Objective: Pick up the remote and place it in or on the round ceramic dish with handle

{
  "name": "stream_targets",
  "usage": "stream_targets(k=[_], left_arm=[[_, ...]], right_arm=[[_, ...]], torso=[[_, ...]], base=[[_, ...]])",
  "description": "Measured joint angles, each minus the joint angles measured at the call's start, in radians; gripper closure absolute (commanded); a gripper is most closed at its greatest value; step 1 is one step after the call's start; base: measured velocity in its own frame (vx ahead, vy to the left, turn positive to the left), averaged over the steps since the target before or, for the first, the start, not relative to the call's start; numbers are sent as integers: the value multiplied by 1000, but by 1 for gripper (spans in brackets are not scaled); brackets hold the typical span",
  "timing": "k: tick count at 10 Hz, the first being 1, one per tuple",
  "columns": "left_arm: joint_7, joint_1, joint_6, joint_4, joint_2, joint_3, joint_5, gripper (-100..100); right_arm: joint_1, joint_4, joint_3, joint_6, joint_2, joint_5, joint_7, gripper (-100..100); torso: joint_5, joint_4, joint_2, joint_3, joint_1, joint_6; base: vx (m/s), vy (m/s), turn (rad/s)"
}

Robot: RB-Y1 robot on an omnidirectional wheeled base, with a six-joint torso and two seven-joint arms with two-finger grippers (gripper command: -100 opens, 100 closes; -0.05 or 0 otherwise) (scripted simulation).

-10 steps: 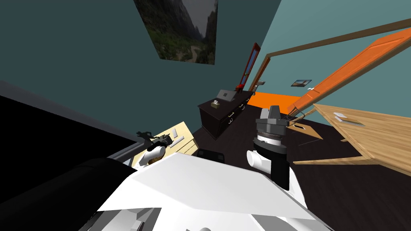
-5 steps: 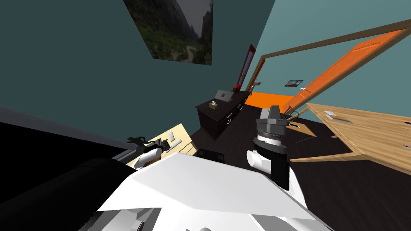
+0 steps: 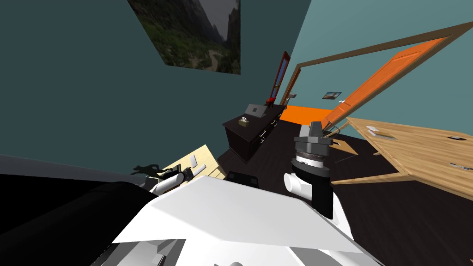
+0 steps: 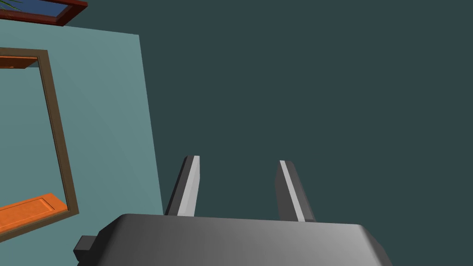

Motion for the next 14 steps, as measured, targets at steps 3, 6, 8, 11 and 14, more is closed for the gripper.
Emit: stream_targets(k=[3, 6, 8, 11, 14], left_arm=[[-16, 13, 82, 50, 19, 26, 49, -100], [-26, 10, 151, 100, 22, 38, 67, -100], [-32, 12, 198, 127, 28, 49, 83, -100], [-37, 25, 277, 148, 38, 67, 109, -100], [-52, 23, 340, 199, 51, 81, 134, -100]], right_arm=[[0, 0, 0, 0, 0, 0, 0, 0], [0, 0, 0, 0, 0, 0, 0, 0], [0, 0, 0, 0, 0, 0, 0, 0], [0, 0, 0, 0, 0, 0, 0, 0], [0, 0, 0, 0, 0, 0, 0, 0]], torso=[[0, 0, 0, 0, 1, 0], [0, 0, 0, 0, 0, 0], [0, 0, 0, 0, 0, 0], [0, 0, 1, 0, 1, 0], [0, 0, 1, 0, 0, 0]], base=[[64, 19, -75], [69, 17, -84], [56, 19, -79], [60, 28, -85], [51, 21, -68]])
